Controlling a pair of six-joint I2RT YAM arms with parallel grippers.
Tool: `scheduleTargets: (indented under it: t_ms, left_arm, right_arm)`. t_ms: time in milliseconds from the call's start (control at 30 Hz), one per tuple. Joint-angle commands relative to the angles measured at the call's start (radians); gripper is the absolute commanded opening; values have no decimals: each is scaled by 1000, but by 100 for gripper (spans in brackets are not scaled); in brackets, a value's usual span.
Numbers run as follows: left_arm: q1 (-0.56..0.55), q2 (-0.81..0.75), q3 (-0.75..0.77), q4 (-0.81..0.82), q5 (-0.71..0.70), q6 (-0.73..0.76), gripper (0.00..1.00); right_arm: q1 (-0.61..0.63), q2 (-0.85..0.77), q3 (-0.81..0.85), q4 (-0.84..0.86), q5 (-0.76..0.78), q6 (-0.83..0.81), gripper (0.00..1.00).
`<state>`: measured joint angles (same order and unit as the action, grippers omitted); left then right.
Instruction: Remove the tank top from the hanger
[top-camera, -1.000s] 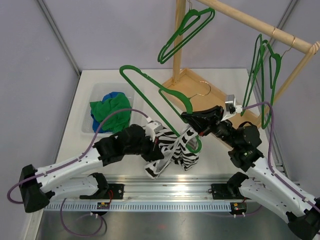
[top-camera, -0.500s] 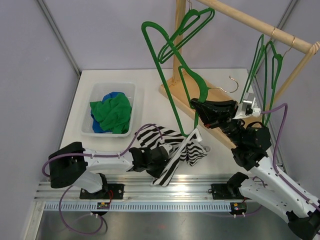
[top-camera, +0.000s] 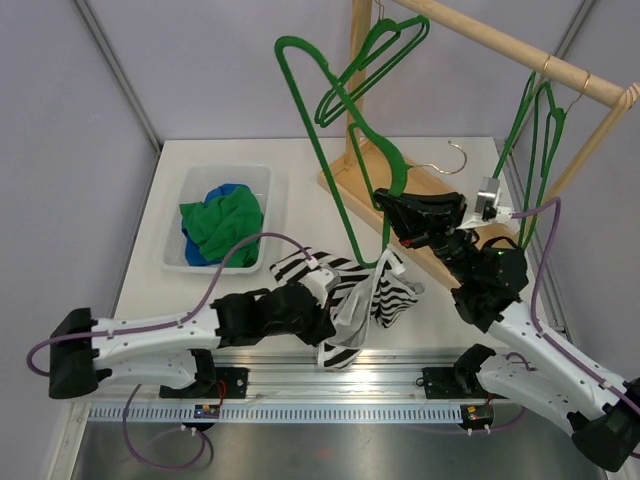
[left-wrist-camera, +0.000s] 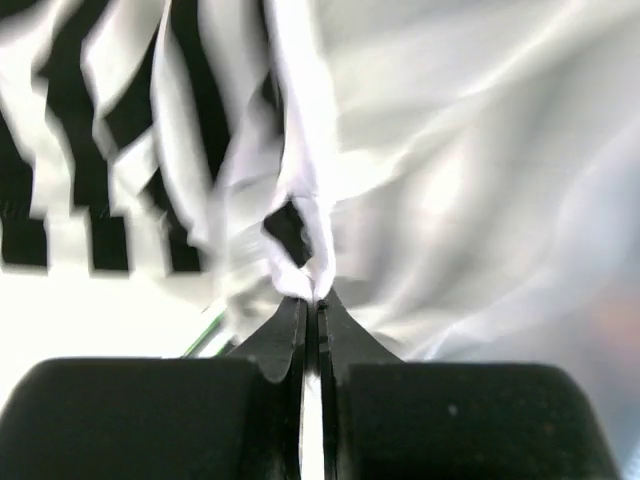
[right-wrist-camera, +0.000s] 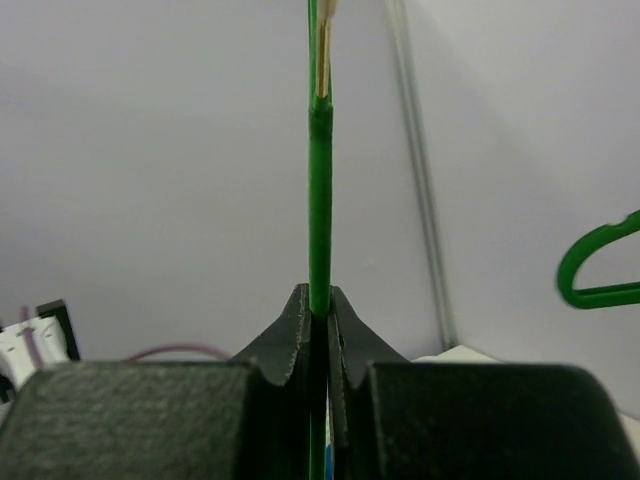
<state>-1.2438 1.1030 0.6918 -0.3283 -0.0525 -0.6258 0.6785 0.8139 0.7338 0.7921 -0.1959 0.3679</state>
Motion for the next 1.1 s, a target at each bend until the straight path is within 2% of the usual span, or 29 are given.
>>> scheduleTargets:
  t_ms: [0,67,133,200,267,333,367,467,533,567,667,733,800,867,900,933,967,1033,1067]
  left_arm:
    - [-3,-150,-5,144,-7,-11,0]
    - [-3,-250,-3,134,-61,-29,0]
    - [-3,-313,11,72,-160,-43,0]
    - [-3,-327,49,-56,-287,-64,0]
    - [-3,-347,51,-106,-358,-94,0]
    - [-3,-388,0,-85,-365,-112,0]
    - [-3,-432,-21,-60,-360,-114,0]
    - [-3,-456,-69,-18,-359,-126,0]
    - [-3,-421,-67,-52,-374,-124,0]
    - [-3,-402,-67,-58,-372,-117,0]
    - [-3,-286,-64,-39,-302,-86,0]
    - [-3,-176,-54,-32,-280,-86,0]
    - [-3,-108,-32,-55,-290,-104,0]
    - [-6,-65,-23,-72,-309,-127,0]
    - [-8,-65,-21,-78,-320,-135,2]
    - [-8,-81,-21,-84,-329,-143,12]
    - [-8,-95,-21,-100,-351,-141,38]
    - [-8,-129,-15,-118,-372,-129,55]
    - [-8,-159,-9,-147,-386,-124,78]
  right_arm:
    - [0,59,-57,287,-120,121,0]
    - [0,65,-120,395,-119,149,0]
    - [0,54,-152,398,-96,135,0]
    - [3,30,-171,403,-67,73,0]
    - [7,13,-217,435,-8,-13,0]
    - [15,-5,-264,463,45,-81,0]
    - [15,-13,-272,444,128,-133,0]
    - [16,-38,-272,395,179,-196,0]
    - [16,-38,-242,371,135,-178,0]
    - [16,-27,-234,409,60,-132,0]
    - [16,51,-199,579,-40,6,0]
    - [15,114,-153,671,-63,74,0]
    - [16,113,-82,621,-86,103,0]
    - [16,68,-19,317,-53,95,0]
    - [16,20,72,161,-30,80,0]
    - [18,4,120,-131,4,68,0]
    - [15,-8,163,-254,25,36,0]
    - [18,-39,223,-461,64,23,0]
    - [18,-54,231,-508,111,23,0]
